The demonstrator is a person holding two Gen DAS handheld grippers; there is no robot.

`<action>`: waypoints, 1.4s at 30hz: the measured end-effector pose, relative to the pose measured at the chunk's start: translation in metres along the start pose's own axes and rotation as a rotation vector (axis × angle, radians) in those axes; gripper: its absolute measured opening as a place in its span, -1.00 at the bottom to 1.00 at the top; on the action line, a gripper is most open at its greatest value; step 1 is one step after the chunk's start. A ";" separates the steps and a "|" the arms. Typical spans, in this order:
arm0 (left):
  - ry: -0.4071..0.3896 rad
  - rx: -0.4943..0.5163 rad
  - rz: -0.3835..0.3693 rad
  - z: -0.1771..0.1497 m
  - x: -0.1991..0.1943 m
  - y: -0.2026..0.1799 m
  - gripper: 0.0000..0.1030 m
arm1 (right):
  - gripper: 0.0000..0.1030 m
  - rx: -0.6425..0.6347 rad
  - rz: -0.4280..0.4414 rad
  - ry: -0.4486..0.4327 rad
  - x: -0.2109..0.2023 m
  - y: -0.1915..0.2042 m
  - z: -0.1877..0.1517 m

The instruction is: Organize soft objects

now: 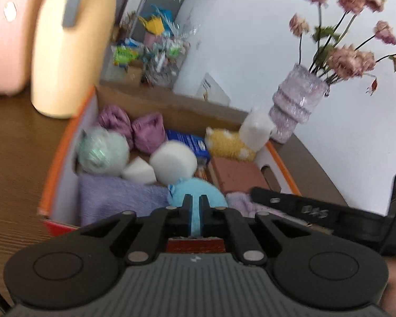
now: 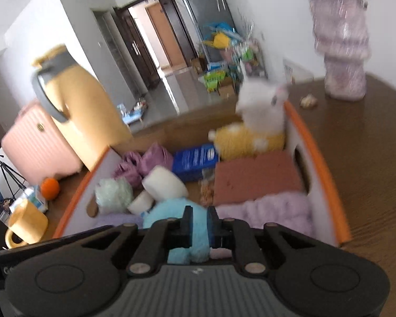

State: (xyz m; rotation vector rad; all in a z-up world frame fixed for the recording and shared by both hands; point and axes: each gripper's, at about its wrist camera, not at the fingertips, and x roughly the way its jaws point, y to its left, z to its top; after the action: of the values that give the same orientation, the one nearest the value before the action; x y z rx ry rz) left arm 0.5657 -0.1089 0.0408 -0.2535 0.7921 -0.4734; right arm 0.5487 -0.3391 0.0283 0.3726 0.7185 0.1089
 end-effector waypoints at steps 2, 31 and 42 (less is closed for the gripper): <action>-0.036 0.021 0.024 0.004 -0.024 -0.006 -0.91 | -0.76 -0.036 -0.006 -0.042 -0.029 0.004 0.008; -0.591 0.282 0.352 -0.132 -0.210 -0.044 1.00 | 0.97 -0.245 -0.138 -0.531 -0.211 0.014 -0.119; -0.588 0.282 0.333 -0.178 -0.246 -0.053 1.00 | 1.00 -0.294 -0.143 -0.554 -0.255 0.030 -0.176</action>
State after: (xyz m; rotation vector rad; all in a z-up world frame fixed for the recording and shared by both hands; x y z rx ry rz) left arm 0.2695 -0.0402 0.0936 0.0105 0.1784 -0.1721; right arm 0.2421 -0.3162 0.0771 0.0580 0.1731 -0.0260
